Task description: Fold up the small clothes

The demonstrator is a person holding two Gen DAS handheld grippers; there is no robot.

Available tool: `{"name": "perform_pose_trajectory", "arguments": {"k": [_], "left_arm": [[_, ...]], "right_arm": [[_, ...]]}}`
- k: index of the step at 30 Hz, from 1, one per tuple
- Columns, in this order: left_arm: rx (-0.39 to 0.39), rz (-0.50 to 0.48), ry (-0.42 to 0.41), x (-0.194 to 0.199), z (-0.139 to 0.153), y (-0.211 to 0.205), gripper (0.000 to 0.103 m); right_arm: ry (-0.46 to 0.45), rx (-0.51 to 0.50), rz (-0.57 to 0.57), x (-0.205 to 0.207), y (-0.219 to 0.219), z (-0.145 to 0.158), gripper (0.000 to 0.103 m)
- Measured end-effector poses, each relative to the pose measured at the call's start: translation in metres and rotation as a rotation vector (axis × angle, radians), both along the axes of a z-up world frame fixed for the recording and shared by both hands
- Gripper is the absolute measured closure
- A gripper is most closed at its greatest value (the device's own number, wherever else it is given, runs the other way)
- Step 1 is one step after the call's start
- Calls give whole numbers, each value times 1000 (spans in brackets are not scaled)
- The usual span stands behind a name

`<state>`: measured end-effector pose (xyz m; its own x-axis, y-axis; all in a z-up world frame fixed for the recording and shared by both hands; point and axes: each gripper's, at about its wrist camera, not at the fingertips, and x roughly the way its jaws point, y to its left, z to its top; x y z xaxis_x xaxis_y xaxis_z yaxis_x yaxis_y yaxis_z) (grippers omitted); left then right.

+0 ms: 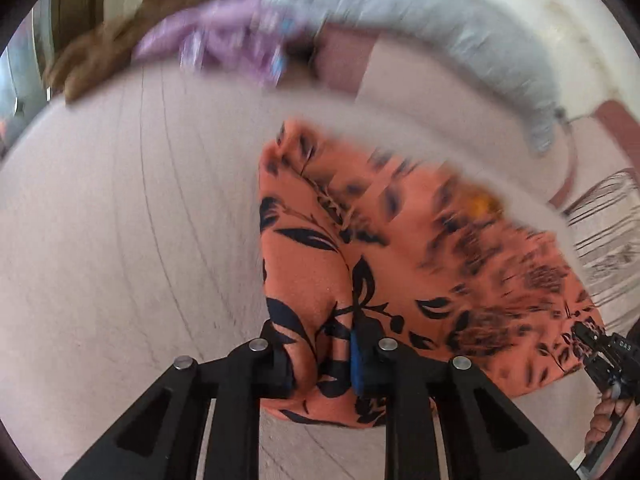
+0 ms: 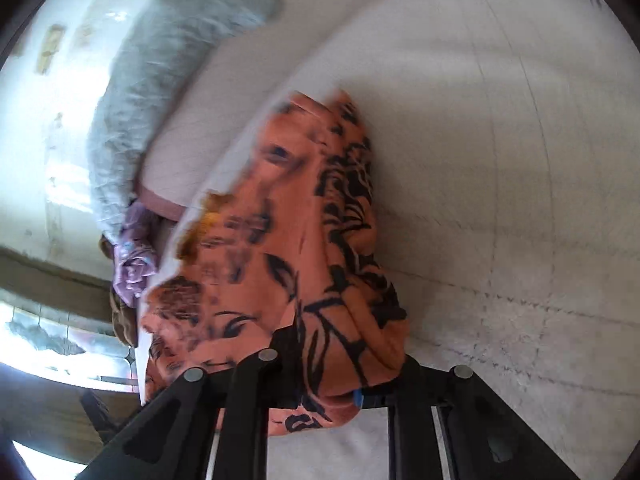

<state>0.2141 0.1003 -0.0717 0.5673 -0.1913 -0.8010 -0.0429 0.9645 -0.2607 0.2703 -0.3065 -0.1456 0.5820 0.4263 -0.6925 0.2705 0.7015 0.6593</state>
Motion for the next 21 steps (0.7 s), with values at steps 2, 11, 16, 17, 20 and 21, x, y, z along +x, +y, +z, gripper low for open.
{"name": "perform_pose_trajectory", "arguments": {"k": [2,11,16,17,20,21], "left_arm": [[-24,-1,-64,-21,31,5,83],[-11,-48,122,-156,-57,27,69],[-111,63,80,-168,-58,68,41],[-119,64,50,-164,-53,73,41],[-64,53,20,-144,-41,78,40],[-74,32,9,-133,-40,78,40]], "right_arm": [[-66,-12,10,-11,0,32,89],[-84,-45,38,-144,-10,37,79],[41,66,-1,-202,-38,-44,68],[49,52,-14,-205,-45,-38,60],[-4,-68,-69,-198,-62,-10,41],[-13,-76,-65,-191,-65,-2,41]]}}
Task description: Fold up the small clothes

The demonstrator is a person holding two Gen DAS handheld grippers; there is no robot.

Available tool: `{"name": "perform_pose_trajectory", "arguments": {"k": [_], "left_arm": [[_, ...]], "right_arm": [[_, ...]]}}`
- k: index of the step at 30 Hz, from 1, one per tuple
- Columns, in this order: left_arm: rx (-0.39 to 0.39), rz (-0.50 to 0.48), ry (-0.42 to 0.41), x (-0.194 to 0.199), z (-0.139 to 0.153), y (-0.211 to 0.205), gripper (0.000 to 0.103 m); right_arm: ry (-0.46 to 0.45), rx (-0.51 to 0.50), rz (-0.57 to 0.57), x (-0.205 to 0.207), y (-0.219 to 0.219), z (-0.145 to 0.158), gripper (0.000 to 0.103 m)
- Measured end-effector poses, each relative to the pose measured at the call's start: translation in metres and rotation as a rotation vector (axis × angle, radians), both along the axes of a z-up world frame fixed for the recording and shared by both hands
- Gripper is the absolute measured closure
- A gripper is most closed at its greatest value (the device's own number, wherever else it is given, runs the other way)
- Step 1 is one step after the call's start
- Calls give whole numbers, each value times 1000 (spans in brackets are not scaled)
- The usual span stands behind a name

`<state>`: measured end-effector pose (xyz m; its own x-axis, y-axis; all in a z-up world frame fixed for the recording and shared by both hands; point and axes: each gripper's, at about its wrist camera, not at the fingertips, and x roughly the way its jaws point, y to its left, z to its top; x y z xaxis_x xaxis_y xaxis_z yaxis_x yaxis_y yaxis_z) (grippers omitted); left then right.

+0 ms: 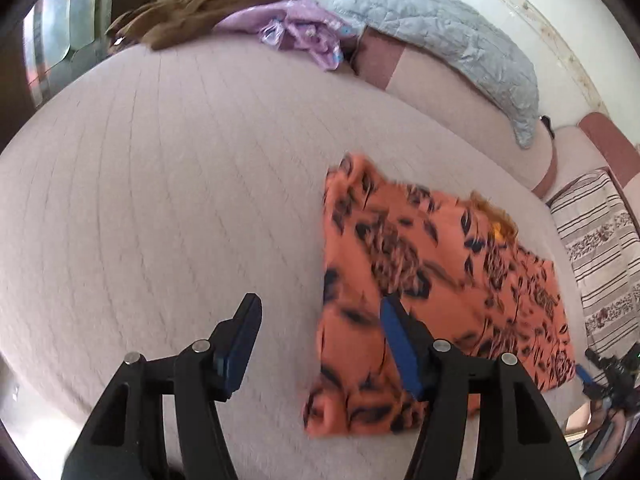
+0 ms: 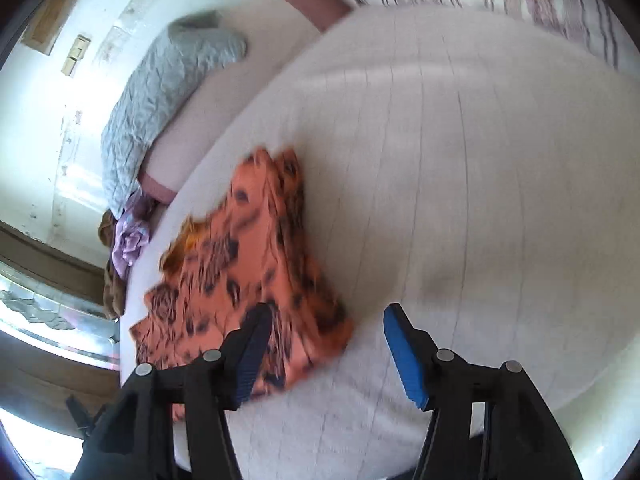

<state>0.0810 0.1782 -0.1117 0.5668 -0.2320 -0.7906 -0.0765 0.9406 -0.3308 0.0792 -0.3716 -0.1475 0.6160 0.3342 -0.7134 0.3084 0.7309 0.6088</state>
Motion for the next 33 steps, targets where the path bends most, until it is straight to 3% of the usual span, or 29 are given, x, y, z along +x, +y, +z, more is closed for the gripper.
{"name": "perform_pose_trajectory", "arguments": {"k": [4,7,14,18,20,21,23,24,26,27,33], "left_arm": [[38,-57,-5,45,-5,-16,40],[51,-70,11,63,-8,-29,40],[59,-76,31,93,-17,-35,40],[75,-76,21,101,-21,-37,41],[85,-67,4,108,-22,-37,41],[81,-68,10,111,-23,-37,42],[71,-74,34,118,-28,-37,59],[73,-80,39,117,-28,-38,63],[115,-84,32,120,-26,-41,87],[126,-87,23,122,-24,-43,92],[139,-102,-177,93,29,-49,94]], "right_arm": [[-91,-102,96,46,15,33,41],[-111,-160,190,98,31,42,41],[-54,-419,318,183,65,21,41],[-46,-520,360,196,78,7,44],[-74,-572,367,199,85,10,52],[-73,-580,375,201,87,11,65],[-35,-586,403,208,92,6,74],[-22,-584,415,211,93,5,84],[-13,-561,422,212,92,6,90],[-18,-549,409,212,89,9,93],[-125,-565,299,192,75,56,96]]}}
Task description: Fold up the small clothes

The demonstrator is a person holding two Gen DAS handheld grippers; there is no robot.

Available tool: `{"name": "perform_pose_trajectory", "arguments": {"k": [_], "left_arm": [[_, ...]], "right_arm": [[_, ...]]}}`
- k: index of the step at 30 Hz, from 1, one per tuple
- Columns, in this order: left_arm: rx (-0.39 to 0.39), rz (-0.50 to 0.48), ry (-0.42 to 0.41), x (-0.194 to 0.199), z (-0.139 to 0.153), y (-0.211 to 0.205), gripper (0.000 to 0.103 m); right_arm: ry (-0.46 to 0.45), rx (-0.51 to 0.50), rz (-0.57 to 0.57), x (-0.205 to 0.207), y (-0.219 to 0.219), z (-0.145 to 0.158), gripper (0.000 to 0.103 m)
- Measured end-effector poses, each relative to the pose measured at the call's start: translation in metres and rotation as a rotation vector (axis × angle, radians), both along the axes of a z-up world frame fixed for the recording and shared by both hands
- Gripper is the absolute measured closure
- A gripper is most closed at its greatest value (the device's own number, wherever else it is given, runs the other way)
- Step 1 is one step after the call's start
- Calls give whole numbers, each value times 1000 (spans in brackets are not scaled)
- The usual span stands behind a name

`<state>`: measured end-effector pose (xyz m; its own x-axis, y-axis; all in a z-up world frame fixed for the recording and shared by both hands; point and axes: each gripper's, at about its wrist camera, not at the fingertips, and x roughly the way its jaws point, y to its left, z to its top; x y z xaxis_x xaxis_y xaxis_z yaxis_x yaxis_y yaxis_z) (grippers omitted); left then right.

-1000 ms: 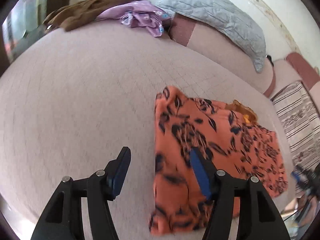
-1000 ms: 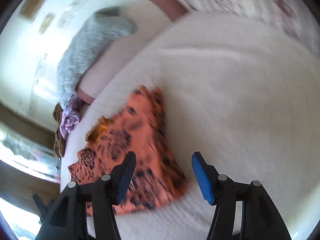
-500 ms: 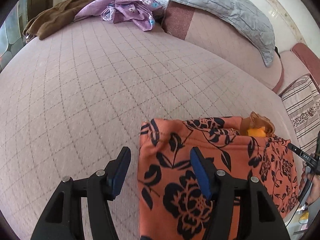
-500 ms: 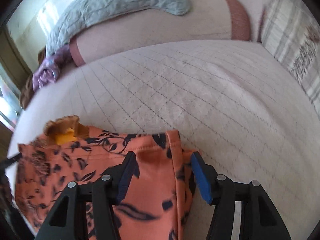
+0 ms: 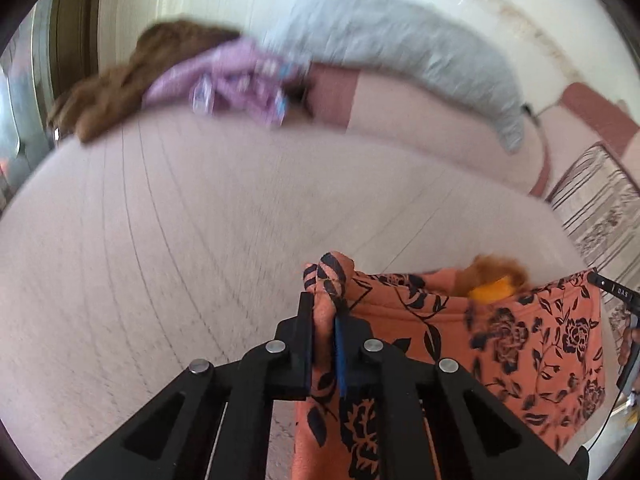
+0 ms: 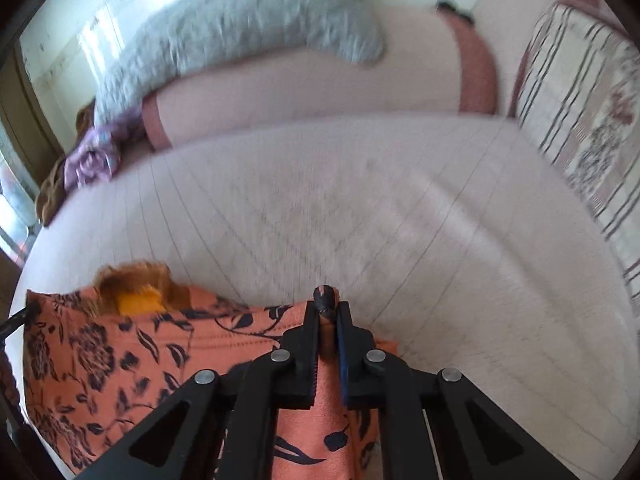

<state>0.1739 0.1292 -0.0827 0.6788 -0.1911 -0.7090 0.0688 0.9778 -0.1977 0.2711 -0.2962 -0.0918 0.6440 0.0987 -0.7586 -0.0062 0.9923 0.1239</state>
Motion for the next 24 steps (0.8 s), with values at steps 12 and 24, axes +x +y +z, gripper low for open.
{"name": "perform_pose_trajectory", "arguments": {"k": [12,24], "left_arm": [[44,72,158,51,-55,7,94],[64,80,-3,-26,14,12,59]], "right_arm": [[132,42,-108,19,-24,-57,92],[-17,184,-128,-60,-42,16,37]]}}
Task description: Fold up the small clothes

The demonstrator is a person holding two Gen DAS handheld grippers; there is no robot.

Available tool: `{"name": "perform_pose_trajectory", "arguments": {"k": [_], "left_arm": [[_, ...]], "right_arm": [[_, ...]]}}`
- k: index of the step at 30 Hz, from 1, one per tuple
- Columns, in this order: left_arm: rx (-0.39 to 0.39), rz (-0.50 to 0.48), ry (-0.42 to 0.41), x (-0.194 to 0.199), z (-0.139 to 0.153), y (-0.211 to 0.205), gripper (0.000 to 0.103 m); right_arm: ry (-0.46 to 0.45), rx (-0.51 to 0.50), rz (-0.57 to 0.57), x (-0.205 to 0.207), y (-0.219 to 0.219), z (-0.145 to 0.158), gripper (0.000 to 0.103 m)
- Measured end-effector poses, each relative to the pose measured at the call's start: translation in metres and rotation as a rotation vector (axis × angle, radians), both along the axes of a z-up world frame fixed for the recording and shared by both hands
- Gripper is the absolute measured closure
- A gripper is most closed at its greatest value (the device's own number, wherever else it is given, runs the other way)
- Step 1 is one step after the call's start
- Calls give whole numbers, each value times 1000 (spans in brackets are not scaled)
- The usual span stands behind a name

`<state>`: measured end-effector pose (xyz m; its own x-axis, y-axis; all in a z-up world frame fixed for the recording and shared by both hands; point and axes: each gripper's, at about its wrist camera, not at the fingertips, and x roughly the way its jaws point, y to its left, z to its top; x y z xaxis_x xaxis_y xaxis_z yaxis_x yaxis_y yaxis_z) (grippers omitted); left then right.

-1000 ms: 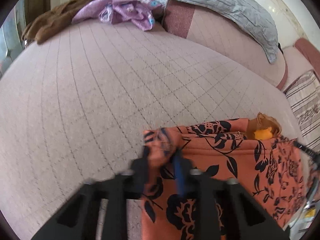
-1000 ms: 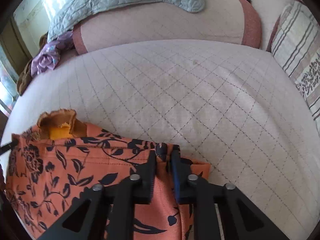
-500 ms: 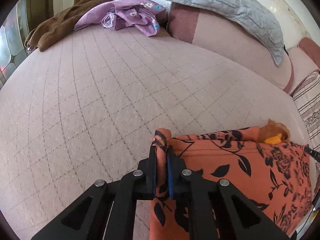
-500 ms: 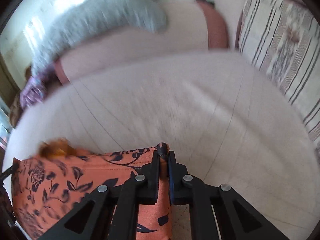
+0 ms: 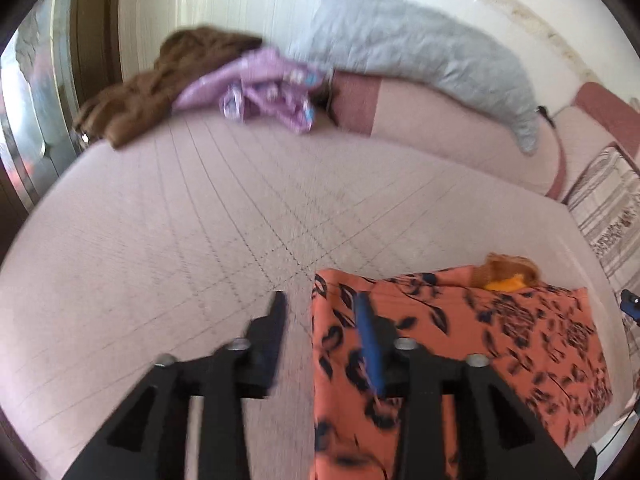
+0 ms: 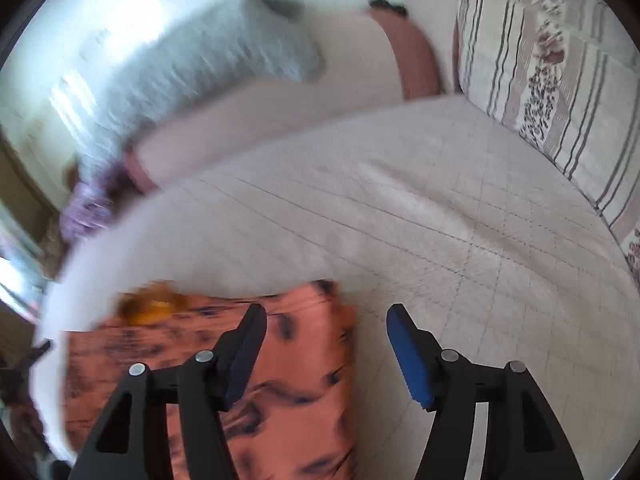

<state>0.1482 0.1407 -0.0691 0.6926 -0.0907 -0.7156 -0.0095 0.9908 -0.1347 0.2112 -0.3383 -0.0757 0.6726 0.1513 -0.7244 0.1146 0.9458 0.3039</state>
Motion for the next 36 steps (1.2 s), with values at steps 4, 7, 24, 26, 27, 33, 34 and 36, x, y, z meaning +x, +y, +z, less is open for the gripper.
{"name": "perform_pose_trajectory", "arguments": {"k": [4,7,24,26,27,33,34,36], "left_arm": [[-24,-79,-45,-54,7,-17,56],[-6,-109,-4,-68,-14,-29,55],[61,42,209,-98,-64,-17,32],[49,60,191,-103,-53,-14,32],[48,64,177,-105,-49,-13,32],[-44,147,261,-128,-65,8,44],[-74,143,264,-131,-60,12,53],[-144,160,257,-138,-49,25,61]], "right_arm": [[-52,219,102,-55,17,10,29],[8,333,161,-79,32,-20,29],[91,453,-42,-144,5,-79,20],[72,429,-33,-148,8,-64,20],[36,406,-18,-153,9,-53,19],[66,375,-2,-155,18,-62,18],[102,395,-24,-155,16,-72,18],[126,427,-49,-158,12,-80,18]]}}
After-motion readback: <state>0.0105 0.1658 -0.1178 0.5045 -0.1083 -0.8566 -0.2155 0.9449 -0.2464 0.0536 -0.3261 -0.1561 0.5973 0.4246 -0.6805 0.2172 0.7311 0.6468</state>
